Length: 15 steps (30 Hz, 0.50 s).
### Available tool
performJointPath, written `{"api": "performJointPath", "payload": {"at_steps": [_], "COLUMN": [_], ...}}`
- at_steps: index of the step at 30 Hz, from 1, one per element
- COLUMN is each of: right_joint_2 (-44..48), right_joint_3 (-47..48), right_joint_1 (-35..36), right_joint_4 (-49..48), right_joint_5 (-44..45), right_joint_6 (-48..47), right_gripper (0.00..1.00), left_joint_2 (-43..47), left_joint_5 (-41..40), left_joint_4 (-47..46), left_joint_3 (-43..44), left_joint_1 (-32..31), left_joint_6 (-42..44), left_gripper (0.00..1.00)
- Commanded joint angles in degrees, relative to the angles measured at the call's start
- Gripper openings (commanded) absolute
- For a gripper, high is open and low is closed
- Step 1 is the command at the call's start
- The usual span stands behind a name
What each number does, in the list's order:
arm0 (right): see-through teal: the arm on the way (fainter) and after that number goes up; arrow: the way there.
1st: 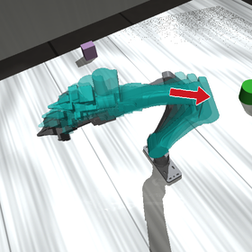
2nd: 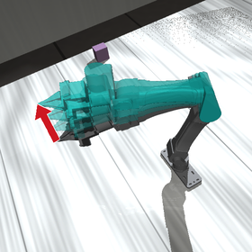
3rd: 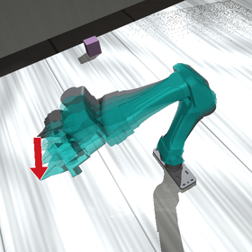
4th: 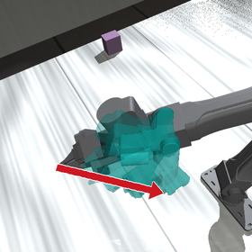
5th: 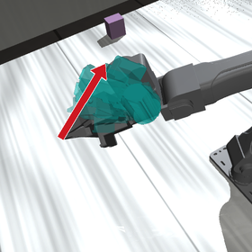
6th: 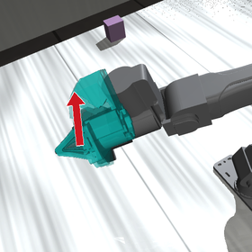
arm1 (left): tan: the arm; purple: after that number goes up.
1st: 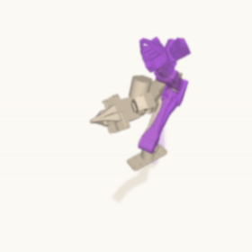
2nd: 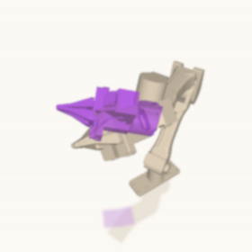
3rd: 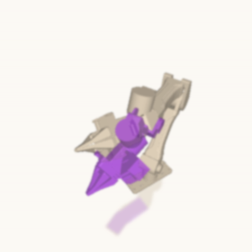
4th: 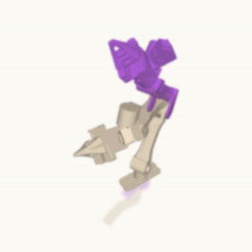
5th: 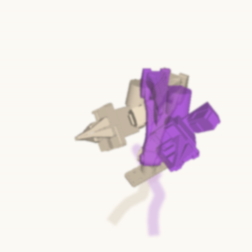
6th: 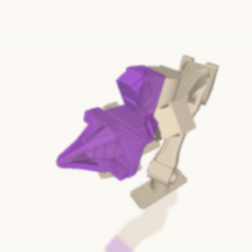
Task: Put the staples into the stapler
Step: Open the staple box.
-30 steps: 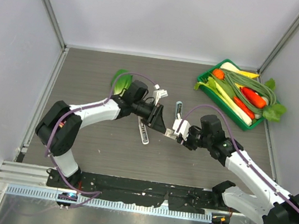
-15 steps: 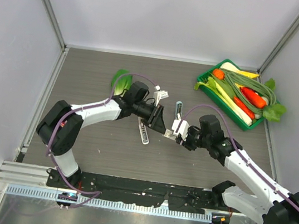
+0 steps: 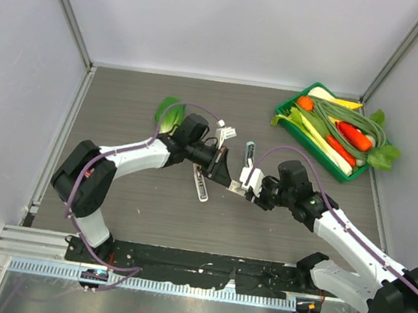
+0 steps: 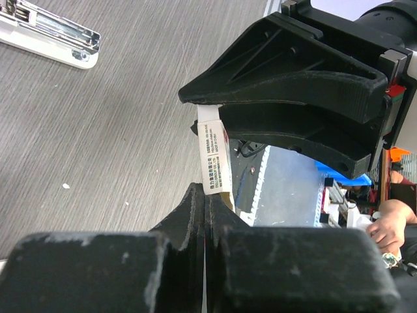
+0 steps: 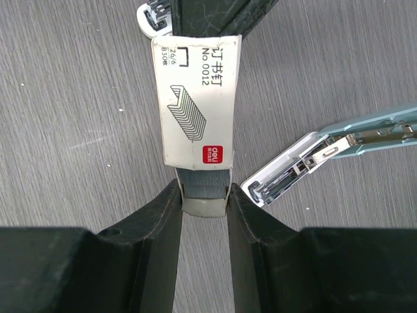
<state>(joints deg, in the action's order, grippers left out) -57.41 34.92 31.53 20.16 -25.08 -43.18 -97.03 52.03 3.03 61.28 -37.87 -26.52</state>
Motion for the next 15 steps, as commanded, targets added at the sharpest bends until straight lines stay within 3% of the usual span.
{"api": "performJointPath", "payload": {"at_steps": [1, 15], "right_joint_2": [0.19, 1.86], "right_joint_3": [1.38, 0.77], "right_joint_1": [0.38, 0.11], "right_joint_4": [-2.32, -2.58], "right_joint_5": [1.08, 3.37], "right_joint_6": [-0.5, -1.29], "right_gripper": [0.22, 0.22], "left_joint_2": [0.97, 7.56], "left_joint_5": [1.32, 1.67], "left_joint_4": [0.05, -0.3], "left_joint_3": [2.09, 0.86], "left_joint_1": [-0.02, 4.29], "left_joint_6": [1.03, 0.77], "left_gripper": [0.0, 0.0]}}
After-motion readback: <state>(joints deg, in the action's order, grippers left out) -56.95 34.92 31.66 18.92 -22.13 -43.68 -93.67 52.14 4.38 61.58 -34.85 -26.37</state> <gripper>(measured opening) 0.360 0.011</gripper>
